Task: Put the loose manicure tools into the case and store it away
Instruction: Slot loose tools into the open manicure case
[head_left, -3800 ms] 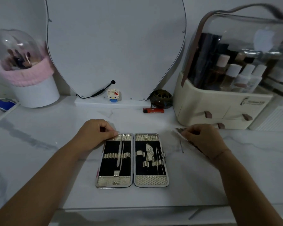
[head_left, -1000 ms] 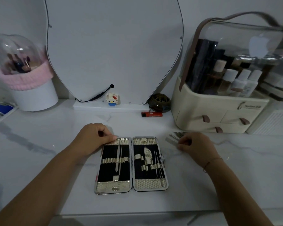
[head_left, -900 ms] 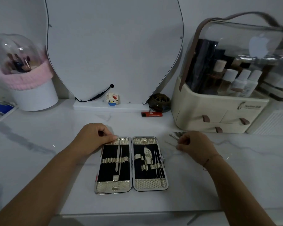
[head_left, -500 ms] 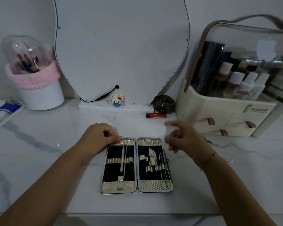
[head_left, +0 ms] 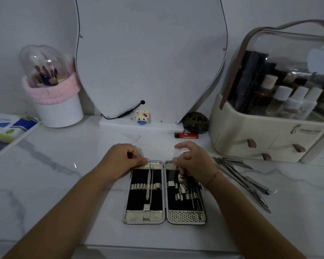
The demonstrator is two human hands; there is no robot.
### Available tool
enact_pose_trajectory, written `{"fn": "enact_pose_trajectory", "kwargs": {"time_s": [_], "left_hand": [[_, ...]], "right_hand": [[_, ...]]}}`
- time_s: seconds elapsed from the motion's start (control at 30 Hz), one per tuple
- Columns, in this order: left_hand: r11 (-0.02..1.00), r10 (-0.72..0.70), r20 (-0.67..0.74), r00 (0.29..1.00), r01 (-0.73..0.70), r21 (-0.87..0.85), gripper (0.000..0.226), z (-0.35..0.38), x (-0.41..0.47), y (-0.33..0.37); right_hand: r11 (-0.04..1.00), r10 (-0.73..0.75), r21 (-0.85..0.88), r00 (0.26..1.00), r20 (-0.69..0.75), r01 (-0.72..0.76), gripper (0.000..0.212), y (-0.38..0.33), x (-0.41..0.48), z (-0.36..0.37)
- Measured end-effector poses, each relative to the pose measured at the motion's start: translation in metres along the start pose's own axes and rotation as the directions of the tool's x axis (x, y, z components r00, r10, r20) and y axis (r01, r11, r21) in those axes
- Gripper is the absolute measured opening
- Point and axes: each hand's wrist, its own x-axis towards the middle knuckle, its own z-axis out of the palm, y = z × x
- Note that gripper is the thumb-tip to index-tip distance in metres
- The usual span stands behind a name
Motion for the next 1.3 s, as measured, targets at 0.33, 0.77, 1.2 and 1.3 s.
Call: {"fn": "enact_pose_trajectory", "kwargs": {"time_s": [0.33, 0.77, 1.2, 1.3], "left_hand": [[0.999, -0.001, -0.003, 1.0, 0.001, -0.039, 0.018, 0.001, -0.002, 0.001], [0.999, -0.002, -0.01, 1.0, 0.001, -0.032, 0.02, 0.002, -0.002, 0.002], [0.997, -0.012, -0.014, 1.0, 0.011, -0.081, 0.02, 0.003, -0.003, 0.003], [0.997, -0.005, -0.018, 1.0, 0.004, -0.081, 0.021, 0.003, -0.004, 0.002]], "right_hand": [[0.993, -0.058, -0.1, 0.992, 0.114, 0.069, 0.013, 0.001, -0.003, -0.002], [0.963, -0.127, -0.226, 0.987, 0.096, 0.146, 0.016, -0.002, -0.009, 0.001], [0.904, 0.052, -0.393, 0.957, -0.284, -0.166, 0.009, 0.049, -0.027, -0.075], [0.878, 0.064, -0.444, 0.963, -0.262, -0.179, 0.004, 0.048, -0.024, -0.07]]}}
